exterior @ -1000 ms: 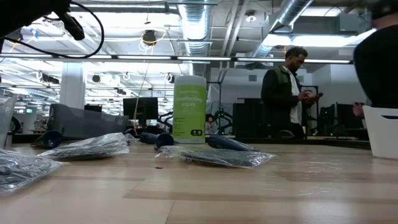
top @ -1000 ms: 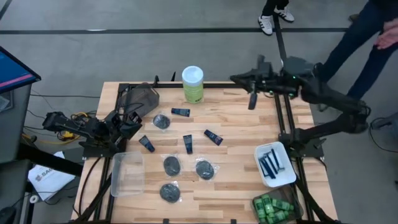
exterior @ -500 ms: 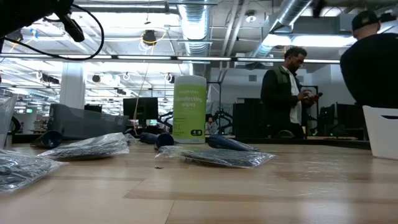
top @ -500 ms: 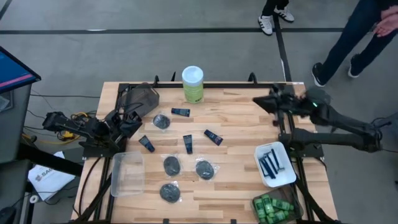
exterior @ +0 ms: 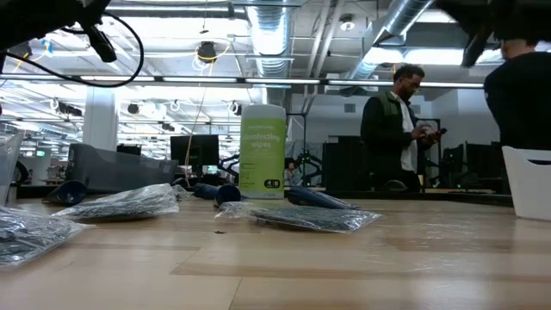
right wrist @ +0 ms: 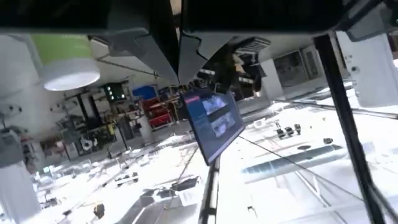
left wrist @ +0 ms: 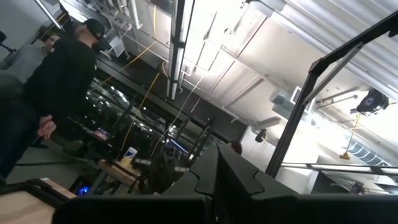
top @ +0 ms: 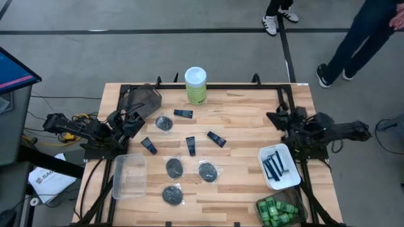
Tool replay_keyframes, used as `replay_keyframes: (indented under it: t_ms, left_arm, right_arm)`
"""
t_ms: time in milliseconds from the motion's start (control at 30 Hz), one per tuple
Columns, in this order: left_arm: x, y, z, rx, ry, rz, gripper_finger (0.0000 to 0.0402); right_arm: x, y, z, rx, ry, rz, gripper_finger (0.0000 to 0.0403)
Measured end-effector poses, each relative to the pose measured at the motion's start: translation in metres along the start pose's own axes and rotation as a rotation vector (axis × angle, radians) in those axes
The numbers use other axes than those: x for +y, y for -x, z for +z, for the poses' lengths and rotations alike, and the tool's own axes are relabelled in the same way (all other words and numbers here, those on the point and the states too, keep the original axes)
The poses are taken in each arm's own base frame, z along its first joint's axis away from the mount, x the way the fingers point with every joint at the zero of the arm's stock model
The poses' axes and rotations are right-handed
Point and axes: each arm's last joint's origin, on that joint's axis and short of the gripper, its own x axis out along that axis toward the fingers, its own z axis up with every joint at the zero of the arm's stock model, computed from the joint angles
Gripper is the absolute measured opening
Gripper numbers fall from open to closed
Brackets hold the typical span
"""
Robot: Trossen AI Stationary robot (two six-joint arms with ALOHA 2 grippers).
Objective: Pick & Place Travel size toiletries
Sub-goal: Put the black hairbrush into the transparent bin
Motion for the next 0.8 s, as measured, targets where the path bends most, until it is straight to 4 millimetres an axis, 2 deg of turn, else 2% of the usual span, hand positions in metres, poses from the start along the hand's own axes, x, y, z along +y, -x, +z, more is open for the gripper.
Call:
replay_keyframes:
  t_ms: [167, 333, 433, 633, 800]
  left_arm:
    - [0.000, 0.000, 0.000, 0.000, -0.001, 0.001, 0.0003]
    - [0.000, 0.000, 0.000, 0.001, -0.002, 0.001, 0.0003]
    - [0.000, 0.000, 0.000, 0.002, -0.002, 0.001, 0.0003]
    - [0.000, 0.000, 0.000, 0.003, -0.001, 0.001, 0.0003]
    - [0.000, 0.000, 0.000, 0.003, 0.000, 0.001, 0.0003]
  right_arm:
    - [-0.008, 0.008, -0.035, 0.001, 0.038, 0.018, 0.0000]
    - [-0.009, 0.009, -0.044, 0.098, 0.096, 0.033, 0.0000]
    - [-0.011, 0.011, -0.056, 0.221, 0.169, 0.043, 0.0000]
    - [-0.018, 0.018, -0.077, 0.447, 0.074, -0.029, 0.0000]
    - [-0.018, 0.019, -0.078, 0.467, 0.068, -0.025, 0.0000]
